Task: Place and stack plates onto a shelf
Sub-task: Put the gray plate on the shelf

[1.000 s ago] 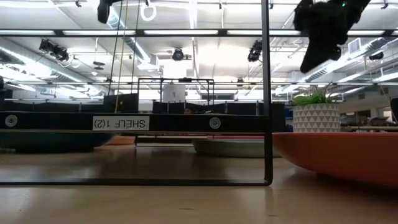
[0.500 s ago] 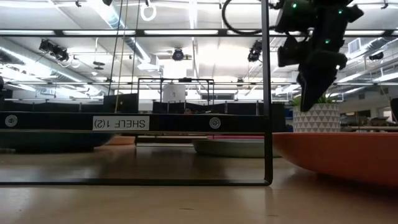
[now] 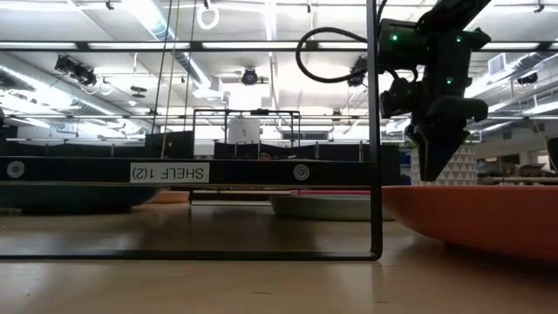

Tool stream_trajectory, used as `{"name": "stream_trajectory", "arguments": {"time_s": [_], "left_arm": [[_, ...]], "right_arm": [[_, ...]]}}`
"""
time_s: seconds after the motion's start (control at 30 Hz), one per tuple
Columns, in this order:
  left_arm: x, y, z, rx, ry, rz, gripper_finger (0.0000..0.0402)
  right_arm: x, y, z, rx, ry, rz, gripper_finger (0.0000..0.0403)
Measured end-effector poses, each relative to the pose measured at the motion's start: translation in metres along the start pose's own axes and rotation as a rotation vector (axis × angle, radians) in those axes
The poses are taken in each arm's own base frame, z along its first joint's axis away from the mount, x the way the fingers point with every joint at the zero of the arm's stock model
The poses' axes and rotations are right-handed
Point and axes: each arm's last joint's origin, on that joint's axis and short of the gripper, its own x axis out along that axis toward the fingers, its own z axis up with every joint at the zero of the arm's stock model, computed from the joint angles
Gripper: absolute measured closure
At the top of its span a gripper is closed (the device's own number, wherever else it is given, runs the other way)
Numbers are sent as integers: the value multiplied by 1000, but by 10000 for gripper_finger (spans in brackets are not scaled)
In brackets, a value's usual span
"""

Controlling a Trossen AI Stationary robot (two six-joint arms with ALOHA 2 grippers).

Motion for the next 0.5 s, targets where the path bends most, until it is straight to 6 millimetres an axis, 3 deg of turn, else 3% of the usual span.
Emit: {"name": "stream_trajectory", "arguments": {"time_s": [0.2, 0.5], "left_arm": [[-5, -1, 9, -25, -33, -5, 246], [-6, -1, 7, -27, -10, 1, 246]], "right_arm": [[5, 0, -5, 1, 18, 2, 280], [17, -1, -21, 60, 76, 2, 280]]}}
